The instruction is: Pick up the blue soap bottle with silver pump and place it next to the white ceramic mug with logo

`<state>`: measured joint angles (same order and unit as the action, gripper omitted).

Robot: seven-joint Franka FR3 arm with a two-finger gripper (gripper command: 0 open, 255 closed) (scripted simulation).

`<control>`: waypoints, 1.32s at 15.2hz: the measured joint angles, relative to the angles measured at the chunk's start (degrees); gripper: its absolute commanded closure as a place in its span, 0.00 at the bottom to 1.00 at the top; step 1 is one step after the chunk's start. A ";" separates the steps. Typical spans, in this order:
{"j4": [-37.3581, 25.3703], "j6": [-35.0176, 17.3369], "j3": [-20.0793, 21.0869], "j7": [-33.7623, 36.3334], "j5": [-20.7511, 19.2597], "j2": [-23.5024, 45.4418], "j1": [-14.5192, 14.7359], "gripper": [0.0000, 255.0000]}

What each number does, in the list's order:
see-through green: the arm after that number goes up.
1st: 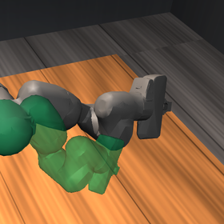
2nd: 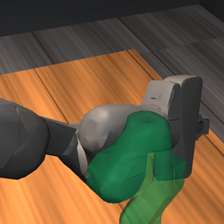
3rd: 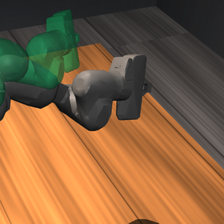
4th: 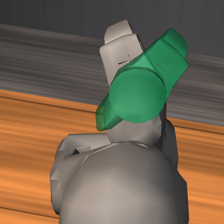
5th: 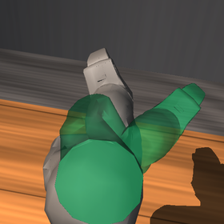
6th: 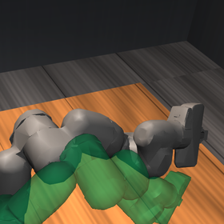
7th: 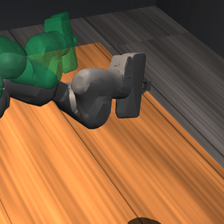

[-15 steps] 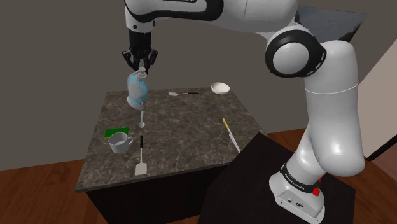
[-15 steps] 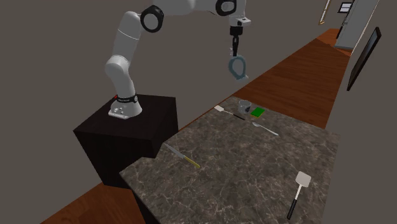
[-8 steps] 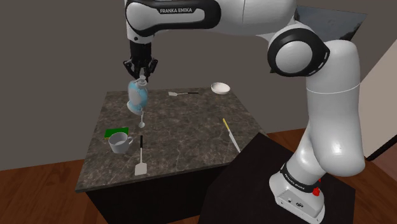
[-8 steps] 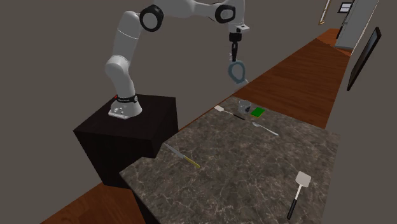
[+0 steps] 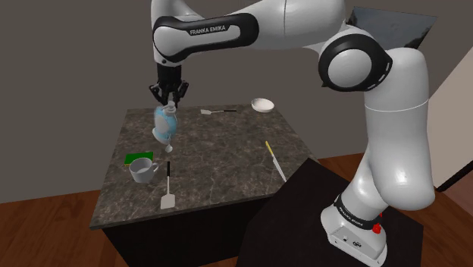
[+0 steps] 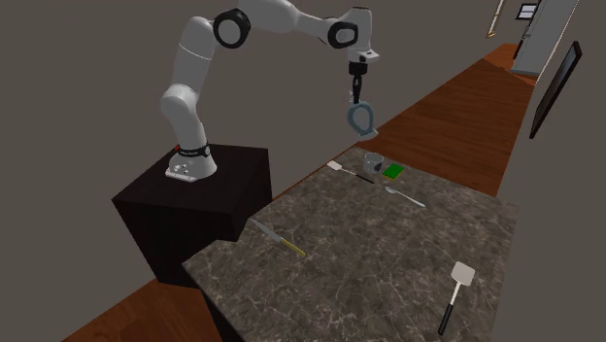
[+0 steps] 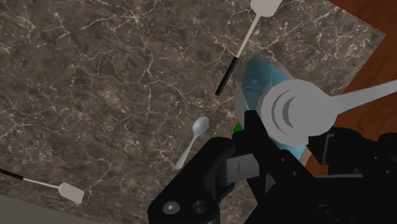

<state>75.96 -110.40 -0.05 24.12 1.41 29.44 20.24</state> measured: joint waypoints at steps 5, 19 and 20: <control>2.86 -3.31 0.00 -0.05 0.02 0.45 0.02 1.00; 9.08 -12.58 0.04 -0.33 0.14 3.50 -0.01 1.00; 9.36 -13.21 0.05 -0.29 0.14 3.85 0.03 1.00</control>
<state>85.32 -123.61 0.00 23.83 1.55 33.29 20.27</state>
